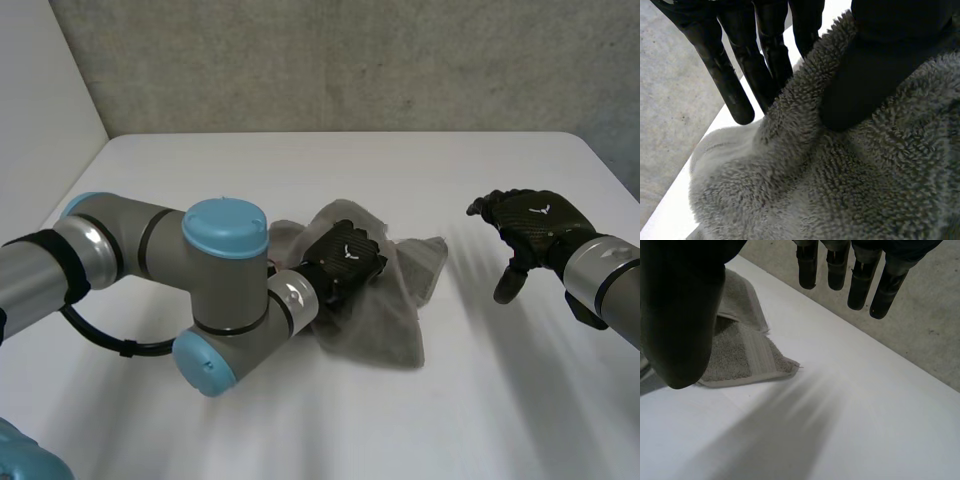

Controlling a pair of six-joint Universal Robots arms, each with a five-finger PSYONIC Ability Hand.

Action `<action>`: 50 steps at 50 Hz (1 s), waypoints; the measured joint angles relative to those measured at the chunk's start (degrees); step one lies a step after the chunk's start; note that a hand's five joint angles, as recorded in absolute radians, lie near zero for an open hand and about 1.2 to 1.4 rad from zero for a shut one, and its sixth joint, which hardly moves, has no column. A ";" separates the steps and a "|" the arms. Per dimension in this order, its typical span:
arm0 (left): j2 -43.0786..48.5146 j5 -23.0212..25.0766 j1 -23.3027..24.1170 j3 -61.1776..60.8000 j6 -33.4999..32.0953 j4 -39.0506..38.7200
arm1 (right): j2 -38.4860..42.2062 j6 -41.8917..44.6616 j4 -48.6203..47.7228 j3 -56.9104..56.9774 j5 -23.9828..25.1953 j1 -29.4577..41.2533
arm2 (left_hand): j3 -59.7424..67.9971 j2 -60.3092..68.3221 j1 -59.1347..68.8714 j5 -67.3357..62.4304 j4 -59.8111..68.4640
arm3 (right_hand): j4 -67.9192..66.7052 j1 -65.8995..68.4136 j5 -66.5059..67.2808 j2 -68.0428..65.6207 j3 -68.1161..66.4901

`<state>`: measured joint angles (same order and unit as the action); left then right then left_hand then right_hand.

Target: Fold the towel.

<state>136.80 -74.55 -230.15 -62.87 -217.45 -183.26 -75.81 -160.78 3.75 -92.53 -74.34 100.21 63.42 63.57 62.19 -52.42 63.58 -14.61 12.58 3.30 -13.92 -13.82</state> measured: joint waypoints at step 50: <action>-39.94 -15.59 -20.68 -43.01 20.18 -10.05 | 18.66 -13.43 -2.15 19.31 -0.02 20.57 | -48.02 -48.17 -46.71 47.22 -48.07 | 0.00 0.00 0.00 0.00 0.00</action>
<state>96.86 -90.14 -250.82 -105.88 -197.27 -193.31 -57.15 -174.22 1.60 -73.22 -74.36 120.78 15.40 15.40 15.48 -5.20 15.51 -14.61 12.58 3.30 -13.92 -13.82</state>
